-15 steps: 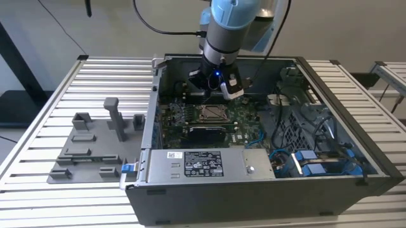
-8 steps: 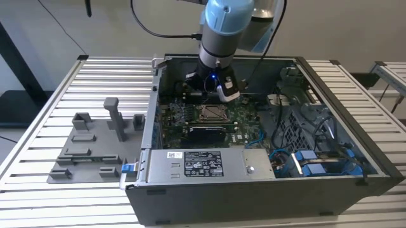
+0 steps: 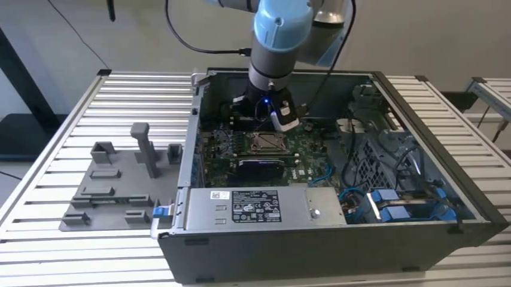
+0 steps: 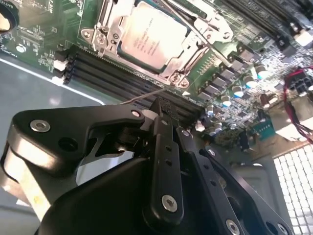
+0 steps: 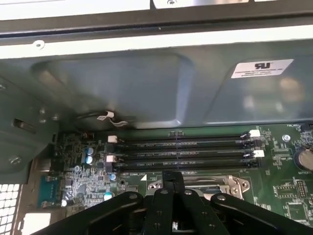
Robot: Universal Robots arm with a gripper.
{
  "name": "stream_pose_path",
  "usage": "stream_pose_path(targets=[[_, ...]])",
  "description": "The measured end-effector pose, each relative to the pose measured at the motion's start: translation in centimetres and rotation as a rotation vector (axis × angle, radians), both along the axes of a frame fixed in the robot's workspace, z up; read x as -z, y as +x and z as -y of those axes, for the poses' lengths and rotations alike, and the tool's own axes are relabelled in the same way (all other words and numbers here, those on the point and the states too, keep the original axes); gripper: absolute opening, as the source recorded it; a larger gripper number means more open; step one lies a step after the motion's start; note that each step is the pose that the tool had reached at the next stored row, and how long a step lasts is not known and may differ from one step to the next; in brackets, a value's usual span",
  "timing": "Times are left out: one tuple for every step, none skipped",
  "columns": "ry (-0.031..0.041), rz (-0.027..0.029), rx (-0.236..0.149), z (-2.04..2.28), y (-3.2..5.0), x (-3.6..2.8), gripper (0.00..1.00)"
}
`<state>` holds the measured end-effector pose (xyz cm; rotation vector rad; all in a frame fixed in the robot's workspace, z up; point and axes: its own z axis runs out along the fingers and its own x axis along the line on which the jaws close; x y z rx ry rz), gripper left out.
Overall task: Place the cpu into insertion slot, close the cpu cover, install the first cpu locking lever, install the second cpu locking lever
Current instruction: 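Install the first cpu locking lever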
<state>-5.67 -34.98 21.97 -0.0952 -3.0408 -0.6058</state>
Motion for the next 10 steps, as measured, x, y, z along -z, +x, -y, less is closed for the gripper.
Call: stream_pose_path(targets=[[0.0001, 0.0018, 0.000, -0.14, -0.04, 0.13, 0.11], [0.0003, 0.0028, 0.000, -0.20, -0.08, 0.22, 0.11], [0.0002, 0.0030, -0.001, -0.21, -0.09, 0.23, 0.11], [0.0002, 0.0029, -0.001, -0.20, -0.09, 0.23, 0.11], [0.0001, 0.0029, -0.001, -0.20, -0.09, 0.23, 0.11], [0.0002, 0.0029, -0.001, -0.21, -0.09, 0.23, 0.11], [-0.0001, 0.0029, -0.001, -0.20, -0.11, 0.24, 0.11], [0.0001, 0.0032, -0.001, -0.21, -0.20, 0.26, 0.11], [0.0002, 0.0033, -0.002, -0.21, -0.31, 0.28, 0.11], [0.0001, 0.0034, -0.003, -0.21, -0.37, 0.28, 0.11]])
